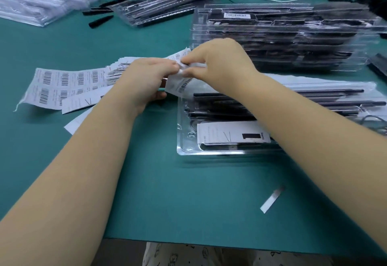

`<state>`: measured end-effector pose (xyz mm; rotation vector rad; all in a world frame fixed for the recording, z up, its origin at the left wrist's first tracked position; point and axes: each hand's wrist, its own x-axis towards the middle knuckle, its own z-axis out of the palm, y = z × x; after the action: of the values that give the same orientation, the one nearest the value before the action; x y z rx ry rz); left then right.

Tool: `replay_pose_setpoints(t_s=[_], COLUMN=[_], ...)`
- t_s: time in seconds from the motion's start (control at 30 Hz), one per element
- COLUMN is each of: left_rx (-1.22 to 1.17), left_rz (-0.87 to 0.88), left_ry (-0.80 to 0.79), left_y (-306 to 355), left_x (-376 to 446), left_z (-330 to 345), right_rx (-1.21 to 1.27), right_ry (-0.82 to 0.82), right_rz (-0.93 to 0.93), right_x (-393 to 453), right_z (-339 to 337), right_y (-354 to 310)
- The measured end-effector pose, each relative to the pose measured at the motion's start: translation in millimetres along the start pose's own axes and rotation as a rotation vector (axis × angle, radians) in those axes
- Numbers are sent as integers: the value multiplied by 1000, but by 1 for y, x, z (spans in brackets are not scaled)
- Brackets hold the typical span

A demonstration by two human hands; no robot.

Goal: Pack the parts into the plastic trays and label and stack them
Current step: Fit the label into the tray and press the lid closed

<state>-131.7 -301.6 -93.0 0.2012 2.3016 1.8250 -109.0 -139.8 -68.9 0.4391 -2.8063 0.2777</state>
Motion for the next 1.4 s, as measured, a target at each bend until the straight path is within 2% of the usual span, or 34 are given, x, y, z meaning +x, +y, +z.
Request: replay_pose_setpoints(t_s=[0.13, 0.47, 0.57, 0.73, 0.87, 0.93, 0.97, 1.03, 1.13, 1.2, 1.4], left_rx=[93, 130, 232, 619, 640, 705, 716, 701, 747, 832, 1021], left_rz=[97, 173, 183, 218, 161, 264, 366, 545, 616, 657, 771], left_ry=[-34, -76, -3, 169, 296, 345, 330, 152, -274, -441, -514], left_y=[-1, -3, -5, -7, -7, -2, 2, 12, 23, 22, 20], left_x=[-1, -4, -2, 3, 4, 1, -4, -20, -49, -61, -73], left_z=[1, 2, 3, 4, 2, 1, 2, 7, 25, 41, 63], right_rx=[155, 58, 97, 338, 504, 530, 529, 527, 603, 678, 858], right_ry=[52, 111, 199, 336, 378, 355, 346, 327, 323, 360, 488], right_rz=[70, 32, 123, 394, 510, 514, 509, 500, 511, 566, 747], right_x=[-2, -4, -3, -9, -29, -43, -51, -69, -93, -105, -131], right_z=[-1, 2, 2, -8, -21, -26, -28, -32, -32, -33, -49], right_y=[3, -4, 0, 23, 40, 44, 46, 46, 48, 52, 80])
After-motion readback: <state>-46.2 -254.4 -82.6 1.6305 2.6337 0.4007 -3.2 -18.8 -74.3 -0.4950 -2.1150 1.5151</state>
